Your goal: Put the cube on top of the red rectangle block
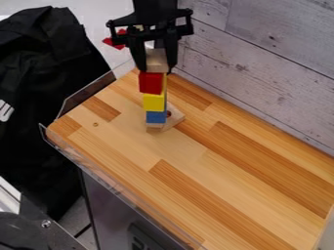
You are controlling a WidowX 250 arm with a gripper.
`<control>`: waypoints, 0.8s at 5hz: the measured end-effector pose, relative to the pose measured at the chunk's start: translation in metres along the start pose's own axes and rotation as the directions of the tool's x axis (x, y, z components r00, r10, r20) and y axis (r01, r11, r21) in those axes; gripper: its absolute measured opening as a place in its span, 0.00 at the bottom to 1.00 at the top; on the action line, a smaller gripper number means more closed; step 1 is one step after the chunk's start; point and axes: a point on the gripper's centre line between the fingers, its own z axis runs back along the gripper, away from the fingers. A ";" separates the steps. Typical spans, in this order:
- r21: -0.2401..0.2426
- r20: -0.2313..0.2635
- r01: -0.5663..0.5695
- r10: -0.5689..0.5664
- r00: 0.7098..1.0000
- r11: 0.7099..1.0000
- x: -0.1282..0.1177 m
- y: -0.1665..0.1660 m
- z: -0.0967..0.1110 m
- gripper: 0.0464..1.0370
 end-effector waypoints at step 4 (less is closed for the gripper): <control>-0.036 0.040 -0.011 0.012 0.999 0.999 0.000 -0.001 0.015 0.96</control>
